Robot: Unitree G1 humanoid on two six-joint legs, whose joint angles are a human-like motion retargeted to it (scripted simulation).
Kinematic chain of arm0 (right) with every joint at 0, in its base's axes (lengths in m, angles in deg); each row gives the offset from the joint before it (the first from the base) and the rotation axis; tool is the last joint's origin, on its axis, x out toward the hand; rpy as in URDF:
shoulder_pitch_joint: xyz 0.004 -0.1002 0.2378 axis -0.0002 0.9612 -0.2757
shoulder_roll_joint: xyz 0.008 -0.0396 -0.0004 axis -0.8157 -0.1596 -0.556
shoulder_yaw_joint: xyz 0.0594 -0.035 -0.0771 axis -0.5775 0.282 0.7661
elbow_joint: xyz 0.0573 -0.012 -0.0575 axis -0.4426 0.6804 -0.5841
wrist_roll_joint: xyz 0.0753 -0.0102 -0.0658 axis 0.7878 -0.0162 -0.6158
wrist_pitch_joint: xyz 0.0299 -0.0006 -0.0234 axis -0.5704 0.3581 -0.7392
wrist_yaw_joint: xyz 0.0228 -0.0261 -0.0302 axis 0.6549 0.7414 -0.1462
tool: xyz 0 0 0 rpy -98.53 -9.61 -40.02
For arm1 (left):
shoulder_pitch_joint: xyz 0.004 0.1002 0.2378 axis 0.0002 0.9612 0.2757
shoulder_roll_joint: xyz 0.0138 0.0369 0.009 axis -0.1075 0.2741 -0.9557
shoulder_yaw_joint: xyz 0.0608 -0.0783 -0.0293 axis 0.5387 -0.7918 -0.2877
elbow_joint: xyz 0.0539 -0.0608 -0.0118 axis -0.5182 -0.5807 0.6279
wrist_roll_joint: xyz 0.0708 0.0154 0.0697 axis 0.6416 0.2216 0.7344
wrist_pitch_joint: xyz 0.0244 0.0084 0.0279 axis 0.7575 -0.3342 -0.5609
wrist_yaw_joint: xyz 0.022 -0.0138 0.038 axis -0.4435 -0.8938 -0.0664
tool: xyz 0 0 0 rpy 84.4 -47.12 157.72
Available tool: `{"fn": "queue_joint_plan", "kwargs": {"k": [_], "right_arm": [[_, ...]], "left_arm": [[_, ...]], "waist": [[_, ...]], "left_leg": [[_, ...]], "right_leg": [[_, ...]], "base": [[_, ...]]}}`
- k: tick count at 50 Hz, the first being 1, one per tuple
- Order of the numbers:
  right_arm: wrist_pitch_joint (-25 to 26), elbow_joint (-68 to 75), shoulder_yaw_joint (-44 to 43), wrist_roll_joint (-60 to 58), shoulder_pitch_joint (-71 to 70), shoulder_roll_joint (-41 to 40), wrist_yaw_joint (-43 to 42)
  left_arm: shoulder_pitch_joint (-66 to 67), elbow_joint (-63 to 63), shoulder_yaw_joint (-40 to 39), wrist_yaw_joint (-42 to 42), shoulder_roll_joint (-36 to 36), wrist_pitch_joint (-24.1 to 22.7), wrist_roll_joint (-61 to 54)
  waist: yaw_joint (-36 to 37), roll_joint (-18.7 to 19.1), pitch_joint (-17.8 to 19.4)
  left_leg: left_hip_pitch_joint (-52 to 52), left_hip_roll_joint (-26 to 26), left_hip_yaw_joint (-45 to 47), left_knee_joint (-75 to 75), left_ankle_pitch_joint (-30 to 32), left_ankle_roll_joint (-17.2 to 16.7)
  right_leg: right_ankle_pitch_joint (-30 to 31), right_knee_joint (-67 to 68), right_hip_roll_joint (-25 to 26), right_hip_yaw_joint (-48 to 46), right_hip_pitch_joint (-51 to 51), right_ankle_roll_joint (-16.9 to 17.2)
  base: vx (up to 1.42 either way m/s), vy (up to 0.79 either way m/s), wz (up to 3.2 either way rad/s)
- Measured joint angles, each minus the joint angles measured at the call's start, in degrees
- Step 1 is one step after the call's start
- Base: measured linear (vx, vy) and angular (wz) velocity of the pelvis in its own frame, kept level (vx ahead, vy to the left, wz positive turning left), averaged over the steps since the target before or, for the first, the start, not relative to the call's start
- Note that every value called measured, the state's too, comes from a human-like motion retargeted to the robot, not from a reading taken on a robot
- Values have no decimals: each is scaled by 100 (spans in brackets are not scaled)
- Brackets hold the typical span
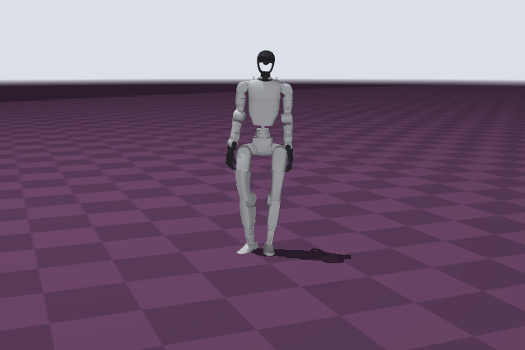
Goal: Upper body actions
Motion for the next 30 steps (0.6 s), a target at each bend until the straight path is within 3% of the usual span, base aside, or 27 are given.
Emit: {"fn": "queue_joint_plan", "kwargs": {"k": [7, 10, 14, 17, 18, 20, 22, 25, 30], "right_arm": [[5, -54, -84, 58, -45, 14, 164], [-39, -60, -79, -16, -5, 30, 101], [10, 5, -18, -199, 101, 73, 27], [73, 35, 127, -431, 103, 140, -93], [74, 2, 166, -523, 77, 169, -97], [-4, -140, 180, -795, -76, 223, 20], [-54, -385, 162, -982, -194, 214, 125], [-93, -746, 324, -657, -289, 155, 23], [-496, -925, 513, 180, -449, 136, 222]], "left_arm": [[26, 38, -91, 25, 53, -45, -227], [-35, 94, -77, -30, 84, -44, -305], [-127, 193, -4, -51, 117, -77, -318], [-240, 299, 45, -100, 131, -135, -331], [-282, 356, 81, -105, 128, -166, -342], [-389, 490, 157, -72, 82, -227, -413], [-424, 518, 292, -24, 65, -264, -537], [-475, 400, 440, 193, 59, -199, -651], [-487, 484, 514, 243, -35, -102, -241]], "waist": [[239, -66, -47], [165, -135, -76], [443, -89, -128], [843, -97, 12], [898, -108, 103], [748, -81, 330], [249, 62, 422], [-397, 210, 492], [-829, 293, 491]], "left_leg": [[-171, 91, 384, 674, 309, -237], [-386, -18, 70, 1036, 345, -81], [-434, -494, -1775, 568, 134, -82], [-351, -775, -3119, 78, 321, -253], [-313, -748, -3058, -42, 373, -279], [-171, -609, -2259, -91, 152, 79], [22, -461, -1636, -339, 135, 383], [31, -310, -1315, -345, 42, 493], [258, 77, 144, -500, -298, 577]], "right_leg": [[78, 12, -56, 476, -105, -19], [118, 56, -198, 675, -182, 33], [291, 85, -83, 1395, -374, 71], [553, 152, 88, 2347, -584, 81], [646, 186, 130, 2642, -649, 85], [767, 280, 252, 3040, -771, 61], [871, 294, 408, 3191, -866, 37], [836, 261, 466, 3142, -996, -116], [115, 146, -51, 1245, -1223, -325]], "base": [[9, 3, -55], [7, 10, -58], [9, 15, -159], [0, 13, -269], [-4, 14, -245], [-13, 11, -187], [-11, 9, -118], [-5, 1, -220], [5, -13, -340]]}}
